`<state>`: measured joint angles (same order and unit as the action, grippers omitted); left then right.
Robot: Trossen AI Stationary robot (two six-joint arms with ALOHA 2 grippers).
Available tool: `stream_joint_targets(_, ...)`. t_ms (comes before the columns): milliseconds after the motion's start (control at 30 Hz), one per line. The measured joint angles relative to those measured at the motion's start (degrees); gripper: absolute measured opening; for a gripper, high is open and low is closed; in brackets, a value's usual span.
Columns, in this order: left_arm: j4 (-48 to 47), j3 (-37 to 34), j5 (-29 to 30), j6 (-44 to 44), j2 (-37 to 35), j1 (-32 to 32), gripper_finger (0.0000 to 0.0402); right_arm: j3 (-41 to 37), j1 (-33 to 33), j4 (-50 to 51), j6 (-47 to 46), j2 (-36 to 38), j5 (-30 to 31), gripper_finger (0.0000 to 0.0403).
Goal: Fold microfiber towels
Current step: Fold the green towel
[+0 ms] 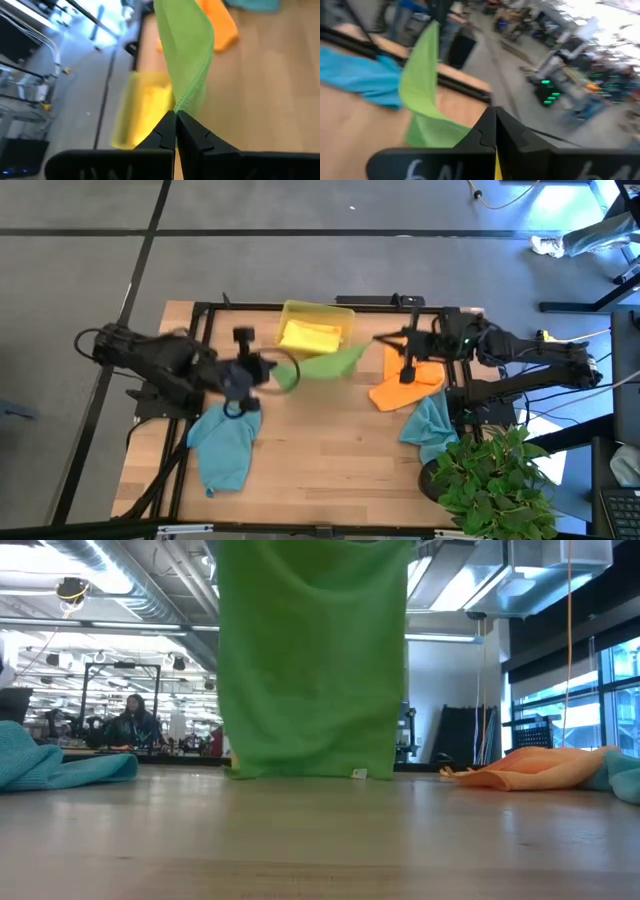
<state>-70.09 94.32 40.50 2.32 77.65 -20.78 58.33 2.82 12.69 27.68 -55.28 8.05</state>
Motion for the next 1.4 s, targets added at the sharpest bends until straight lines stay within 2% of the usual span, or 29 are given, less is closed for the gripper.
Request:
stream_joint_targets(167, 0.8, -9.0, -2.2, 10.0, 0.0, -6.6, 0.0, -3.9, -7.7, -0.1, -4.9, -1.7, -0.4, 0.0)
stream_joint_targets(367, 9.4, -17.1, -5.2, 16.0, 0.0, -13.8, 0.0, -8.4, -17.6, -4.8, -10.6, -4.8, -0.3, 0.0)
stream_joint_targets(533, 20.9, -19.4, -8.1, 16.5, 0.7, -19.2, 0.0, -10.0, -24.4, -8.5, -13.9, -7.5, -0.3, 0.0)
stream_joint_targets(667, 26.8, -19.4, -8.5, 14.0, 2.4, -23.4, 0.0, -10.0, -28.2, -10.3, -15.1, -9.2, -0.2, 0.0)
stream_joint_targets(767, 27.8, -19.4, -8.5, 13.9, 3.2, -25.1, 0.0, -10.0, -29.7, -11.7, -15.2, -9.7, 1.2, 0.0)
stream_joint_targets(933, 27.8, -19.4, -7.9, 15.0, 3.8, -25.0, 0.0, -10.0, -30.3, -11.2, -13.8, -9.7, 4.8, 0.0)
stream_joint_targets(1100, 25.7, -19.4, -3.3, 10.7, 1.3, -22.6, 0.0, -8.2, -28.9, -11.1, -7.1, -9.7, 11.8, 0.0)
stream_joint_targets(1267, 20.8, -19.4, 3.0, 7.6, -5.5, -17.0, 0.0, -3.2, -22.9, -7.8, -1.0, -8.3, 14.5, 0.0)
stream_joint_targets(1400, 17.1, -19.4, 5.9, 3.9, -12.8, -9.8, 0.0, 0.9, -14.6, -3.8, 1.4, -6.4, 15.3, 0.0)
